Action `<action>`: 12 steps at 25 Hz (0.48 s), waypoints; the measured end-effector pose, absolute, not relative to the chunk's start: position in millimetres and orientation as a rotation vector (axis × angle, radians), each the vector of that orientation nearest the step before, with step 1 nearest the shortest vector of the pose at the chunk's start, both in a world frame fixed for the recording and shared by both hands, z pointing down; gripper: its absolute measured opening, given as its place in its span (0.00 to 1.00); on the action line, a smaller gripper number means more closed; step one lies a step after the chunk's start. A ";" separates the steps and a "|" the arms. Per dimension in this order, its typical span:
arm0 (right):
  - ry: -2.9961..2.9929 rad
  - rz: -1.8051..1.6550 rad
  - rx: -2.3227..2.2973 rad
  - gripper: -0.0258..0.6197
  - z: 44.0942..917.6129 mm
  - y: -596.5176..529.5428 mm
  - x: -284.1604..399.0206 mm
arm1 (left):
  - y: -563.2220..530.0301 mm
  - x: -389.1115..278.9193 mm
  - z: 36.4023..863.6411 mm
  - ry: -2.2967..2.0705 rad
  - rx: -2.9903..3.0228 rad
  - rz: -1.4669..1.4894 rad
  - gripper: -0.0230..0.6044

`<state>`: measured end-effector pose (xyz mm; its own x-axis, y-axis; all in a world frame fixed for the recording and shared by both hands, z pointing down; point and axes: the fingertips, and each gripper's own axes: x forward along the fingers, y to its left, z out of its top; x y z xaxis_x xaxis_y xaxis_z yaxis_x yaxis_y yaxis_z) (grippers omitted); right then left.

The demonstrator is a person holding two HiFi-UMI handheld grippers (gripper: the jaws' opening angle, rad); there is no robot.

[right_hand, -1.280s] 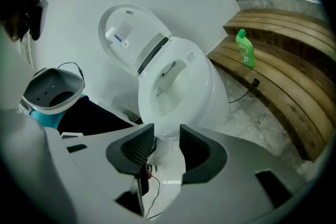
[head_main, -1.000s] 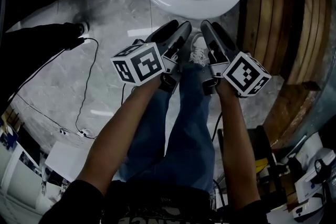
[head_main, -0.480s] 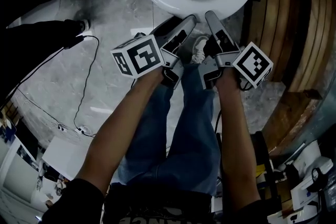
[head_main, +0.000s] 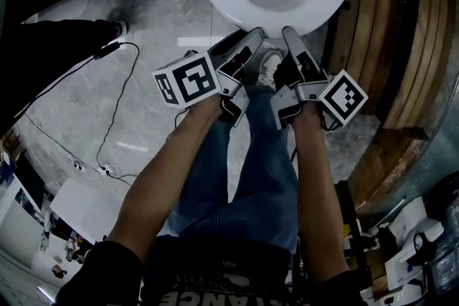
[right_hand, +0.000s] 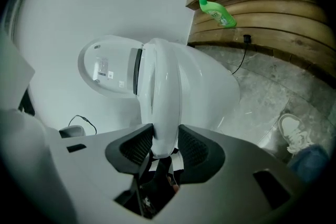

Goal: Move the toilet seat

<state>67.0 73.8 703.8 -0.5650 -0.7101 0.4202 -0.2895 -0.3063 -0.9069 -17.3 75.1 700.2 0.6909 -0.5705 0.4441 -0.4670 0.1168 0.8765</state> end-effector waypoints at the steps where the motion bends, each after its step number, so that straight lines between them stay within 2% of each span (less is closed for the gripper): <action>1: 1.616 -1.953 -1.263 0.28 697.9 75.1 66.9 | 75.9 -18.1 693.7 -0.893 1.505 -0.098 0.31; 12: 1.518 -1.990 -1.248 0.26 623.4 73.8 64.4 | 72.8 -22.6 619.0 -0.896 1.438 -0.162 0.30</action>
<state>64.4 73.8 623.4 -0.5545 -0.7106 0.4330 -0.2295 -0.3696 -0.9004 -22.6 72.8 619.0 0.6765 -0.5973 0.4308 -0.4085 0.1823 0.8944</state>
